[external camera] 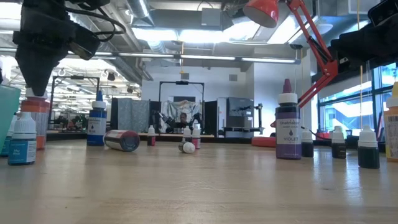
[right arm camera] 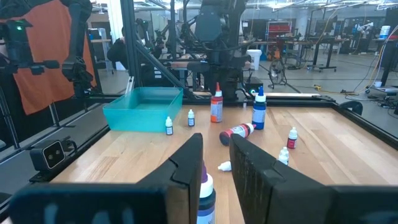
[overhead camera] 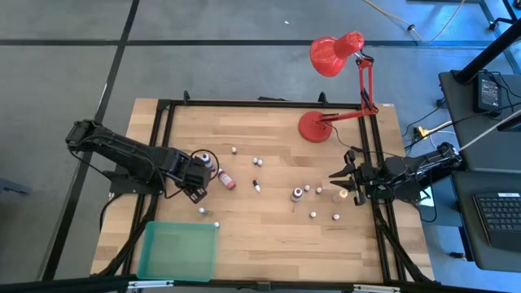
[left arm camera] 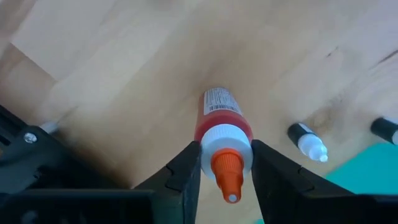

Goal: Pick & Place food coloring
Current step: Put the orange food coloring into the blue bin

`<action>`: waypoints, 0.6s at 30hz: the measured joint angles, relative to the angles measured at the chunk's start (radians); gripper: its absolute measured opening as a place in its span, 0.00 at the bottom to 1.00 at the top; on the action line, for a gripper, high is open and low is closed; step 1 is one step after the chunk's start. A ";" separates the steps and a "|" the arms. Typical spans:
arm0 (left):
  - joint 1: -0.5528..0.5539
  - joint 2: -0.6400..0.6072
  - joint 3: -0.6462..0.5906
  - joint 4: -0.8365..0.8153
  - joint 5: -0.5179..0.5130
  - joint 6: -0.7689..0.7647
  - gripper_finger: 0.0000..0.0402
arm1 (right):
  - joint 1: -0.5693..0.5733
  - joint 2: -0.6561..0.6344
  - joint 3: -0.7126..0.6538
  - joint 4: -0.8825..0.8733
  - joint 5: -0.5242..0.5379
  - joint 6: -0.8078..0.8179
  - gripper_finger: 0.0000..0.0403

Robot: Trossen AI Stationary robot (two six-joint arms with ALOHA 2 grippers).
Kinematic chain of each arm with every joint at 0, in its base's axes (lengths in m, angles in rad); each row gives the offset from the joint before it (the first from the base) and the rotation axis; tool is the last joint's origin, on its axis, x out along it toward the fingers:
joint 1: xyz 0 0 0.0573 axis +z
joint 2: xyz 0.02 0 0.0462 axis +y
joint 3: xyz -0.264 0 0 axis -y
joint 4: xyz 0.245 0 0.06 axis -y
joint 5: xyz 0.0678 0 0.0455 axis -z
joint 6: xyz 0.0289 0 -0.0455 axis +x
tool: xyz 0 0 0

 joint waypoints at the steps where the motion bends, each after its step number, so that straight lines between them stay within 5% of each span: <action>1: 0.000 0.001 0.011 0.000 0.002 0.001 0.28 | 0.000 0.000 0.000 0.000 0.000 0.000 0.21; 10: -0.029 0.000 0.167 -0.145 0.020 -0.070 0.28 | 0.000 0.000 0.000 0.000 0.000 0.000 0.21; 18: -0.203 -0.001 0.310 -0.226 0.032 -0.359 0.28 | 0.000 0.000 0.000 0.000 0.000 0.000 0.21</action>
